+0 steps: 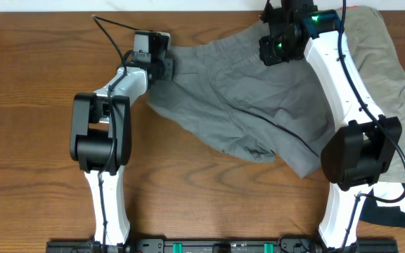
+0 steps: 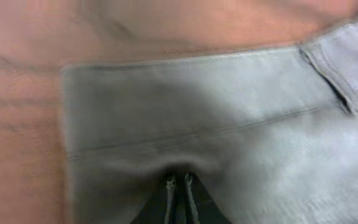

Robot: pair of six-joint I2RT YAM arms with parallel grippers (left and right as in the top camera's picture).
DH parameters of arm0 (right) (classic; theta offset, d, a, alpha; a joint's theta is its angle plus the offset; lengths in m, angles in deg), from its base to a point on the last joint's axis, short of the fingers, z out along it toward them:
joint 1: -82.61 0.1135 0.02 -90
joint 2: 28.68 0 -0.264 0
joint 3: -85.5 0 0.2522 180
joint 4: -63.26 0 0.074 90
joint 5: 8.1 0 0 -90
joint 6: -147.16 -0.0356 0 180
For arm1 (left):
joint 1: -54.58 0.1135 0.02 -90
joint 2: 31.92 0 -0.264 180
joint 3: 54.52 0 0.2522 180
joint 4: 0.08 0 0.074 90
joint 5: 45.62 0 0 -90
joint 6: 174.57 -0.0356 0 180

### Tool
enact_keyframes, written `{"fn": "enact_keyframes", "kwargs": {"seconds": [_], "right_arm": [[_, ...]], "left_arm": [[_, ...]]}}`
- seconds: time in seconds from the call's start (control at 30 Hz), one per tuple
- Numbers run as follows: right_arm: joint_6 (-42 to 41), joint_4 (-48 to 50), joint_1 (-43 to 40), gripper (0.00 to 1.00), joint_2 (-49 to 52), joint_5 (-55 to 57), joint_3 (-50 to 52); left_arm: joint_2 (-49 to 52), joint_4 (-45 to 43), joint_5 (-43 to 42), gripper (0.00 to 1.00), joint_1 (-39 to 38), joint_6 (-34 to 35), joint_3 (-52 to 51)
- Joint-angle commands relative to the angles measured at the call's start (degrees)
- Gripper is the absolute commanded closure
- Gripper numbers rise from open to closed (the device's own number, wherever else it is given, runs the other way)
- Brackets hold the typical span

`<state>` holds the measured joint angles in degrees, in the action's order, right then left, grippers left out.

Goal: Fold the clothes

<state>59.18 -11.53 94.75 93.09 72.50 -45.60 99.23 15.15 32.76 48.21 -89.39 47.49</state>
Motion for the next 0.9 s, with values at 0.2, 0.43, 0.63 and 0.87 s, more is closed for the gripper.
{"fn": "enact_keyframes", "kwargs": {"seconds": [0.2,0.43,0.63,0.87], "right_arm": [[0.17,-0.70,-0.07,0.69,-0.20,-0.26,0.02],[0.11,-0.04,-0.07,0.64,-0.20,-0.28,0.02],[-0.70,0.66,-0.07,0.59,-0.20,-0.31,0.02],[-0.70,0.57,-0.02,0.56,-0.13,-0.28,0.04]], "left_arm": [[6.36,-11.61,2.29,0.88,5.75,-0.48,0.07],[5.01,-14.05,2.23,0.83,8.85,0.22,2.36],[-4.90,-5.92,1.79,0.56,9.03,3.67,3.61],[-24.57,23.04,-3.28,0.30,9.03,8.68,3.61]]}}
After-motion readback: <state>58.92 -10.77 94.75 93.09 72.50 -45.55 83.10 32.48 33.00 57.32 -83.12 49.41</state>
